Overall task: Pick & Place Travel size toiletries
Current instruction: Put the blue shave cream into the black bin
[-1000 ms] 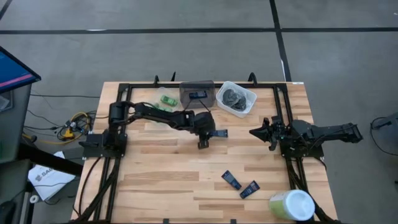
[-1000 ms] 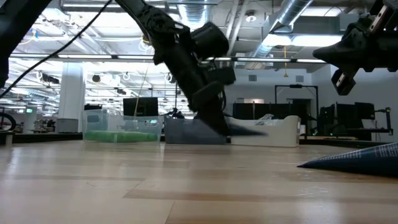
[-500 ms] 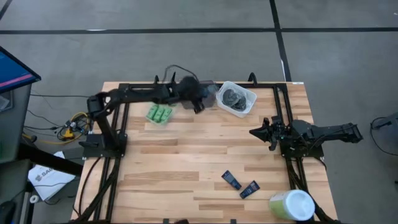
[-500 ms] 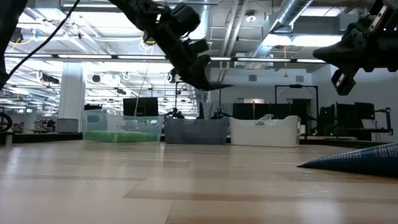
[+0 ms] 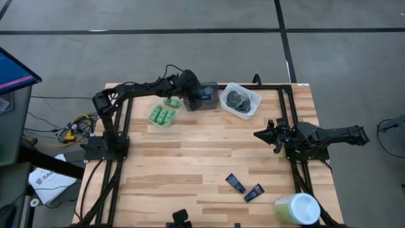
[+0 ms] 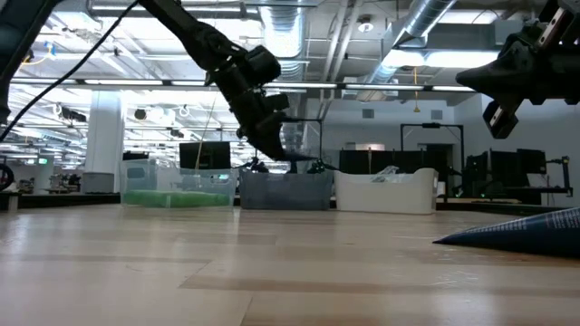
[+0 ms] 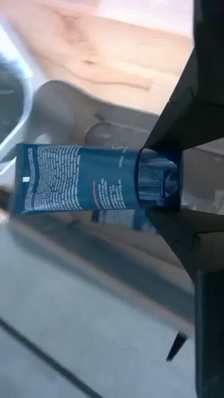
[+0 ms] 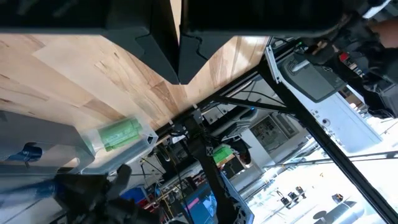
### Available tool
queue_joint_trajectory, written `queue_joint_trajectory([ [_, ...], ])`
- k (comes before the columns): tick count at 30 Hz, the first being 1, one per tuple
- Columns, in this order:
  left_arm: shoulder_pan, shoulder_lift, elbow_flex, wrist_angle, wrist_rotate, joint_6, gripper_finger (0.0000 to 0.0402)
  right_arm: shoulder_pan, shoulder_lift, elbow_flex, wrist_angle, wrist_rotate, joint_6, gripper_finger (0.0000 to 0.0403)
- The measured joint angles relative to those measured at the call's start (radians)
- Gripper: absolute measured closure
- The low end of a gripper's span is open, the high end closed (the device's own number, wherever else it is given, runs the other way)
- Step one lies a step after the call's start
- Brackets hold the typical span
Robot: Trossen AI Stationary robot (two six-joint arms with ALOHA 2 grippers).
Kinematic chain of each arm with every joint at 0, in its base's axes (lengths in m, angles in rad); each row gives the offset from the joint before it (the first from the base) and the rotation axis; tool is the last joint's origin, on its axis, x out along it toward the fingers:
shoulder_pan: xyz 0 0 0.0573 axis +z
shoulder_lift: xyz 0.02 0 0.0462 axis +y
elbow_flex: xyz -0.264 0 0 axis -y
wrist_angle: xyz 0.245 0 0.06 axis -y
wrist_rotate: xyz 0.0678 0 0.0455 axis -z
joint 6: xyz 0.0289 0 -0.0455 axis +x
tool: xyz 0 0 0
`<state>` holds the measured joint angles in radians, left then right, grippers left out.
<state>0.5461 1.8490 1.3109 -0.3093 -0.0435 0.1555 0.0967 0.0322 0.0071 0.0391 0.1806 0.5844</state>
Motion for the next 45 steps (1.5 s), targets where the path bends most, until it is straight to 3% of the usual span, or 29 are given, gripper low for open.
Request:
queue_joint_trajectory([
  [12, -0.006, 0.041, 0.000, -0.024, 0.007, 0.024, 0.0239, 0.000, 0.000, 0.000, 0.000, 0.000, 0.000, 0.0403],
  [16, -0.014, -0.019, -0.001, -0.031, 0.012, 0.020, 0.0229, 0.000, 0.000, 0.000, 0.000, 0.000, 0.000, 0.0403],
  [21, -0.044, -0.225, -0.001, -0.025, 0.015, 0.015, 0.0210, 0.000, 0.000, 0.000, 0.000, 0.000, 0.000, 0.0403],
  [24, -0.059, -0.389, 0.000, -0.020, 0.014, -0.001, 0.0219, 0.000, 0.000, 0.000, 0.000, 0.000, 0.000, 0.0403],
  [28, -0.083, -0.606, 0.000, -0.015, -0.004, -0.007, 0.0263, -0.004, 0.000, 0.000, 0.002, 0.001, -0.015, 0.0403],
  [33, -0.141, -0.832, -0.011, 0.004, -0.083, 0.002, 0.0357, -0.016, 0.000, 0.000, 0.061, 0.004, 0.007, 0.0403],
  [35, -0.167, -0.913, -0.044, 0.021, -0.085, 0.002, 0.0389, -0.030, 0.000, 0.005, 0.110, 0.020, 0.011, 0.0403],
  [41, -0.267, -1.118, -0.236, 0.112, -0.166, -0.032, 0.0400, -0.069, 0.021, 0.151, 0.070, 0.036, -0.219, 0.0382],
  [45, -0.342, -1.219, -0.425, 0.190, -0.250, -0.079, 0.0401, -0.096, 0.163, 0.345, -0.080, 0.098, -0.330, 0.0360],
])
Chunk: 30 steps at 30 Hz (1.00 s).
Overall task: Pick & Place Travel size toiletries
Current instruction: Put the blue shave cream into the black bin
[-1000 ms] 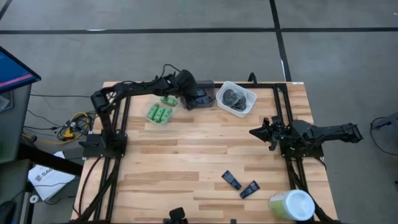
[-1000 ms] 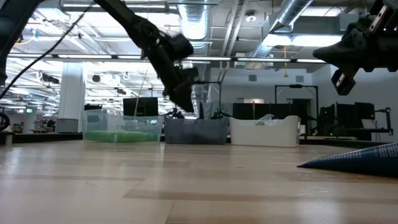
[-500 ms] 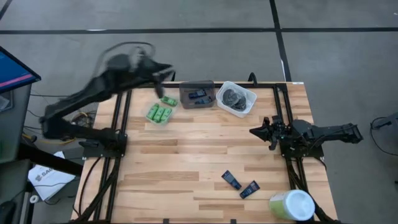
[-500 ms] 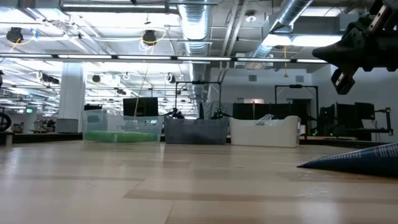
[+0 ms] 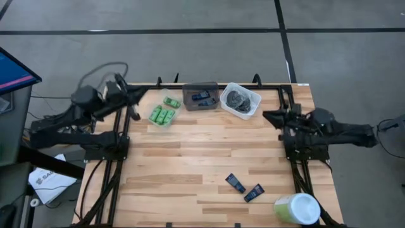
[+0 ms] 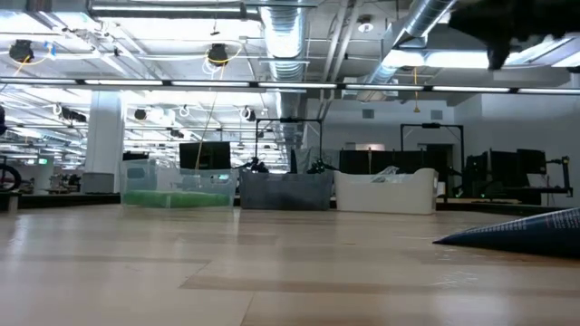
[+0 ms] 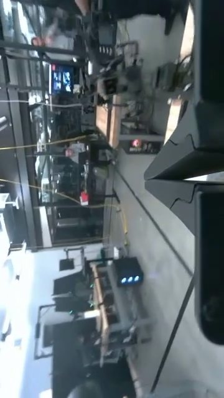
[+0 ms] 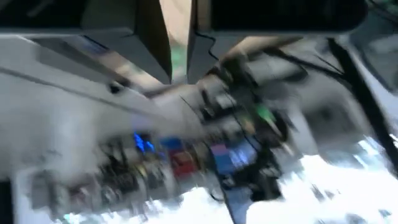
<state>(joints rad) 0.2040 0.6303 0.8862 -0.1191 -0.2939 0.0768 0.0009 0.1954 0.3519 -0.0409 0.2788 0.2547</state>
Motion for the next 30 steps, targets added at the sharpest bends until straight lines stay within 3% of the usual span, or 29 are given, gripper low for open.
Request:
queue_joint_trajectory([
  [9, -0.139, -0.088, -0.372, 0.263, -0.015, -0.170, 0.0401, -0.026, 0.571, 0.506, -0.656, -0.011, -0.025, 0.0309],
  [14, -0.211, -0.087, -0.508, 0.375, -0.021, -0.257, 0.0401, 0.027, 0.878, 0.649, -0.879, -0.117, -0.095, 0.0257],
  [18, -0.269, -0.087, -0.585, 0.429, -0.041, -0.319, 0.0401, 0.067, 1.032, 0.687, -0.908, -0.222, -0.005, 0.0204],
  [22, -0.334, -0.088, -0.631, 0.464, -0.043, -0.344, 0.0401, 0.125, 1.140, 0.687, -0.901, -0.341, 0.207, 0.0163],
  [26, -0.395, -0.104, -0.678, 0.478, -0.043, -0.349, 0.0401, 0.225, 1.208, 0.687, -0.865, -0.424, 0.441, 0.0154],
  [30, -0.455, -0.171, -0.738, 0.545, -0.042, -0.348, 0.0401, 0.338, 1.261, 0.687, -0.808, -0.432, 0.644, 0.0157],
])
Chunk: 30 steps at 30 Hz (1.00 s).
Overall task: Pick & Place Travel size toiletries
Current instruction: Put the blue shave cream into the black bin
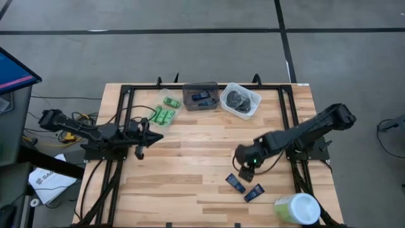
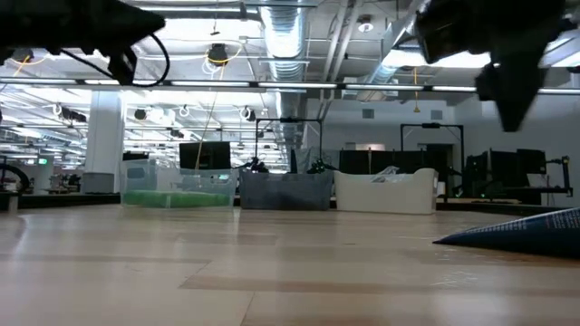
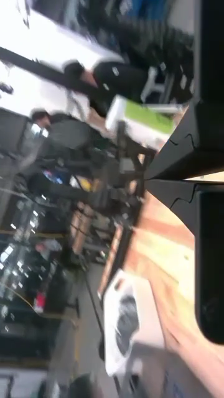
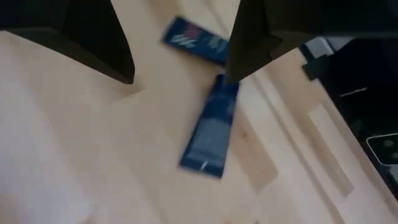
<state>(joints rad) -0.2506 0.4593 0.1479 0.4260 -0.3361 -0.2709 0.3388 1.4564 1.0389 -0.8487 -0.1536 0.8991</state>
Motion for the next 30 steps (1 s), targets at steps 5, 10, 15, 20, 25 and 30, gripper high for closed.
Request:
queue_joint_trajectory([
  [5, -0.053, -0.133, -0.057, 0.000, -0.001, 0.006, 0.0401, 0.104, 0.062, 0.000, 0.052, -0.002, 0.176, 0.0158],
  [10, -0.089, -0.235, -0.091, -0.006, 0.006, 0.080, 0.0401, 0.141, 0.112, 0.000, 0.071, -0.002, 0.256, 0.0158],
  [15, -0.110, -0.294, -0.141, -0.049, 0.013, 0.042, 0.0401, 0.172, 0.172, 0.000, 0.126, -0.005, 0.319, 0.0158],
  [20, -0.115, -0.302, -0.142, -0.106, 0.020, 0.027, 0.0401, 0.205, 0.237, 0.000, 0.184, -0.006, 0.340, 0.0158],
  [25, -0.115, -0.302, -0.142, -0.105, 0.020, 0.027, 0.0401, 0.205, 0.272, 0.000, 0.207, -0.006, 0.323, 0.0158],
  [30, -0.115, -0.302, -0.142, -0.105, 0.020, 0.028, 0.0401, 0.204, 0.297, 0.001, 0.245, -0.001, 0.285, 0.0158],
])
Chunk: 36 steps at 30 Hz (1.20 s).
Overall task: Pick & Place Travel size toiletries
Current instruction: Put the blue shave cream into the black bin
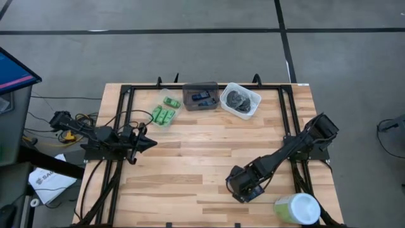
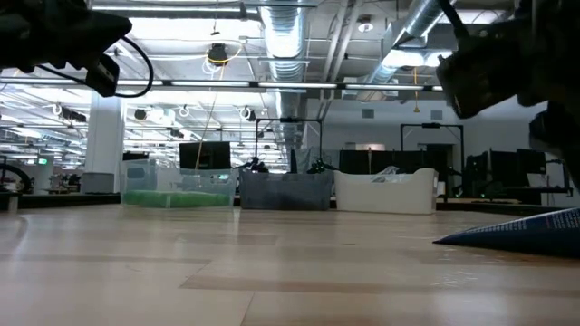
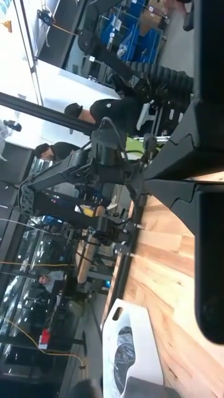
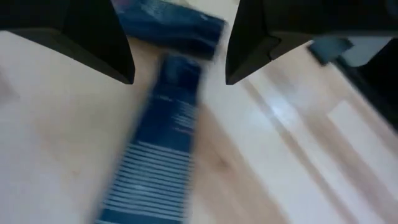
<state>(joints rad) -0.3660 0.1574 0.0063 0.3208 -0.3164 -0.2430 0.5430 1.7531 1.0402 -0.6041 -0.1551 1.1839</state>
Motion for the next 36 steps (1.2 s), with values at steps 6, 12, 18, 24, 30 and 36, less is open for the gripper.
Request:
queue_joint_trajectory([
  [6, 0.000, 0.009, 0.000, -0.012, 0.000, -0.001, 0.0401, 0.006, 0.061, 0.000, 0.039, 0.002, -0.016, 0.0158],
  [12, 0.000, 0.017, 0.000, -0.012, -0.017, -0.001, 0.0401, -0.003, 0.093, 0.005, 0.032, -0.001, -0.007, 0.0167],
  [18, 0.000, 0.019, 0.000, -0.008, -0.037, -0.001, 0.0401, -0.017, 0.095, 0.003, 0.004, 0.001, 0.002, 0.0257],
  [24, 0.000, 0.019, 0.000, -0.006, -0.040, -0.001, 0.0401, -0.039, 0.091, 0.006, 0.002, -0.009, -0.027, 0.0289],
  [30, 0.000, 0.019, 0.000, -0.004, -0.040, -0.001, 0.0401, -0.128, 0.043, 0.063, -0.047, 0.086, -0.167, 0.0289],
  [36, 0.000, 0.019, 0.000, -0.001, -0.039, -0.001, 0.0401, -0.339, -0.029, 0.141, -0.118, 0.129, -0.419, 0.0289],
])
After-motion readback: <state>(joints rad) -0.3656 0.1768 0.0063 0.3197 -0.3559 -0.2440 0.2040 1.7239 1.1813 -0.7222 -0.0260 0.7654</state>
